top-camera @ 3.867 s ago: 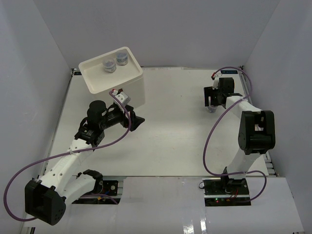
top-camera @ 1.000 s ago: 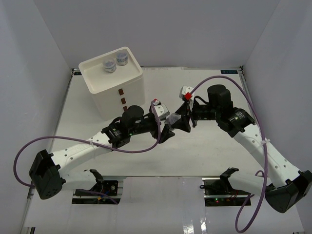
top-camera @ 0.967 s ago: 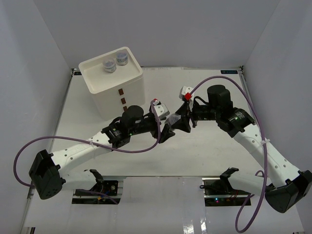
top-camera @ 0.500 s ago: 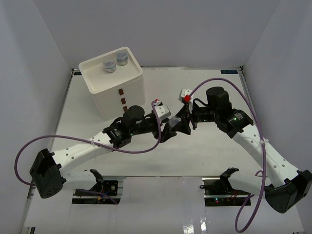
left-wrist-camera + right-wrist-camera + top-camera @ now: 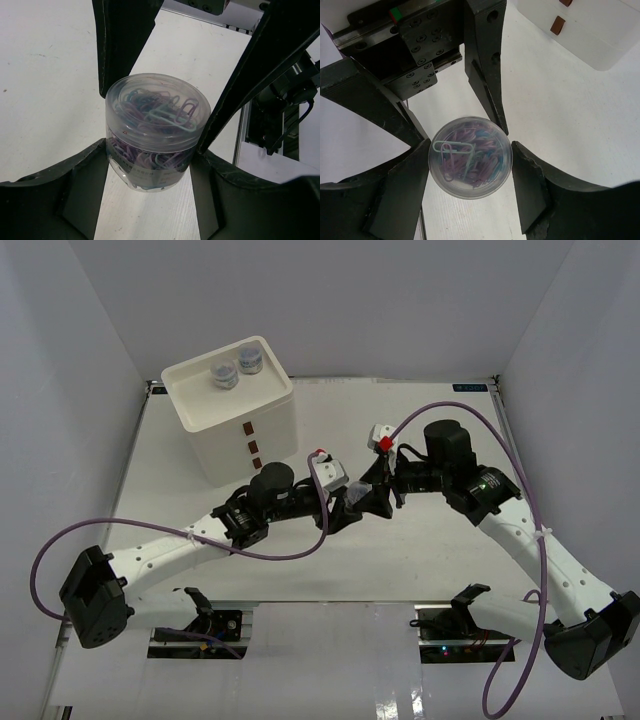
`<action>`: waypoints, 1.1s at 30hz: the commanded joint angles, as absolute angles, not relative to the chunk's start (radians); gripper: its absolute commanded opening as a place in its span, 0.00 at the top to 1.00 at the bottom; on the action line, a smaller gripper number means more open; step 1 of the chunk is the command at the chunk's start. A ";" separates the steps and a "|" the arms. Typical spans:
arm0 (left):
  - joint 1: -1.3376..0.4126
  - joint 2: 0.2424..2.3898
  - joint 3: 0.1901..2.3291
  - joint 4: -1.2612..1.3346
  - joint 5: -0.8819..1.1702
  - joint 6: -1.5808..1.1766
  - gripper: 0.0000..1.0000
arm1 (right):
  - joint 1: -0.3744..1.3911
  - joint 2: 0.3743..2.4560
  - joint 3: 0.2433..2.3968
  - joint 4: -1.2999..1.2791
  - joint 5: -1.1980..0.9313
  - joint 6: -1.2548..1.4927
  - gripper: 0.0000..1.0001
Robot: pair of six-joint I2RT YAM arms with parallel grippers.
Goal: Sort the stationery into containers
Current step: Place the stationery in the storage box.
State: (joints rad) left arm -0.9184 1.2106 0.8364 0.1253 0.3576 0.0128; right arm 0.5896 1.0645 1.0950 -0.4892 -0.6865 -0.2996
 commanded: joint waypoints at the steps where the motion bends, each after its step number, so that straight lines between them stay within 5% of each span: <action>1: -0.925 1.163 0.807 0.189 0.376 0.015 0.59 | 0.594 1.040 1.094 -0.423 -0.744 -0.287 0.53; 8: -0.925 1.131 0.761 0.209 0.316 0.011 0.64 | 0.594 1.026 1.078 -0.422 -0.735 -0.291 0.27; 19: -0.925 1.121 0.686 0.288 0.270 -0.046 0.70 | 0.592 0.999 1.072 -0.422 -0.657 -0.285 0.08; 24: -0.925 1.068 0.672 0.282 0.097 -0.057 0.71 | 0.592 0.947 1.052 -0.414 -0.454 -0.265 0.00; 33: -0.806 0.990 0.800 0.112 -0.385 -0.087 0.71 | 0.592 0.859 0.907 -0.339 -0.109 -0.138 0.10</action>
State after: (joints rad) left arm -0.8757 1.0336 0.7090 0.1631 -0.1696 -0.0628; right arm 0.5922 0.8848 0.9516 -0.4038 -0.2584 -0.1955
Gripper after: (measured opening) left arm 0.704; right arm 0.901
